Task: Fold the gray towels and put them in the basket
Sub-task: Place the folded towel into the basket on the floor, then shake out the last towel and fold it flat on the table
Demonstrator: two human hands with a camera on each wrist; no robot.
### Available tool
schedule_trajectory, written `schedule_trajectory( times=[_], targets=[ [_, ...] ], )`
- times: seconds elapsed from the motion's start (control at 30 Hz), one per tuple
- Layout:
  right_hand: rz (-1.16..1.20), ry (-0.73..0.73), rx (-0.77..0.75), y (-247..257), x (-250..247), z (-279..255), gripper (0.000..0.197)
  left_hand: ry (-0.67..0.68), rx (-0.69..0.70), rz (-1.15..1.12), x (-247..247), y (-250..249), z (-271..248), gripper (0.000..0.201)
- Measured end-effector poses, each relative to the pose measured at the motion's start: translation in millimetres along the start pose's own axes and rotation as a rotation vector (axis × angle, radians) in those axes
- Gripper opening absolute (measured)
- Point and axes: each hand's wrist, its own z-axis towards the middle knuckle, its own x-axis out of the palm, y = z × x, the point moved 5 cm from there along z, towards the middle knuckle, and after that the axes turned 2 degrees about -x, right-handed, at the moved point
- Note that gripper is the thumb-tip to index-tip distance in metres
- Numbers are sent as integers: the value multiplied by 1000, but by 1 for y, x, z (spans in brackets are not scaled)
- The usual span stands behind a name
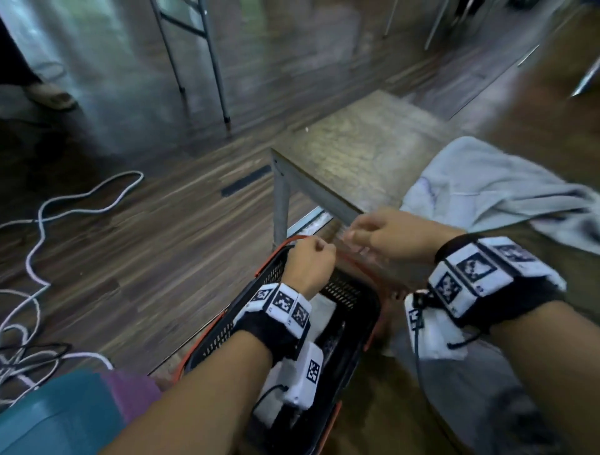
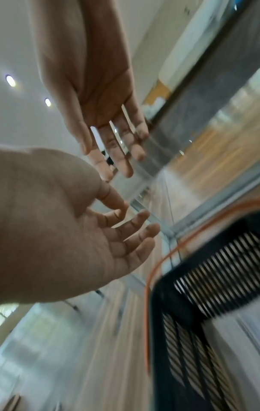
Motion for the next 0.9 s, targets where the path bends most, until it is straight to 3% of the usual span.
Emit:
schedule_trajectory(
  times=[0.1,0.23,0.4,0.5,0.6,0.7,0.8,0.9],
  targets=[
    [-105,-181,-20,4,-64,-41,21,33,151,68,16,-60,-6,27],
    [-65,-367,58,-26,-119,-92,20,134,401,385,67,-126,-6,17],
    [0,-423,198,-82,-145,-142,19,361,579,892,121,-149,3,30],
    [109,-498,240,-113,-162,-170,18,345,637,1120,130,-153,12,16],
    [142,-531,279,-143,-172,-203,16,236,634,1084,135,-172,10,19],
    [118,-556,289,-168,-174,-233,14,189,672,871,151,-218,-6,21],
    [66,-636,277,-192,-170,-258,18,299,783,728,191,-274,-35,14],
    [106,-800,256,-213,-170,-279,43,467,942,656,238,-324,-74,12]
  ],
)
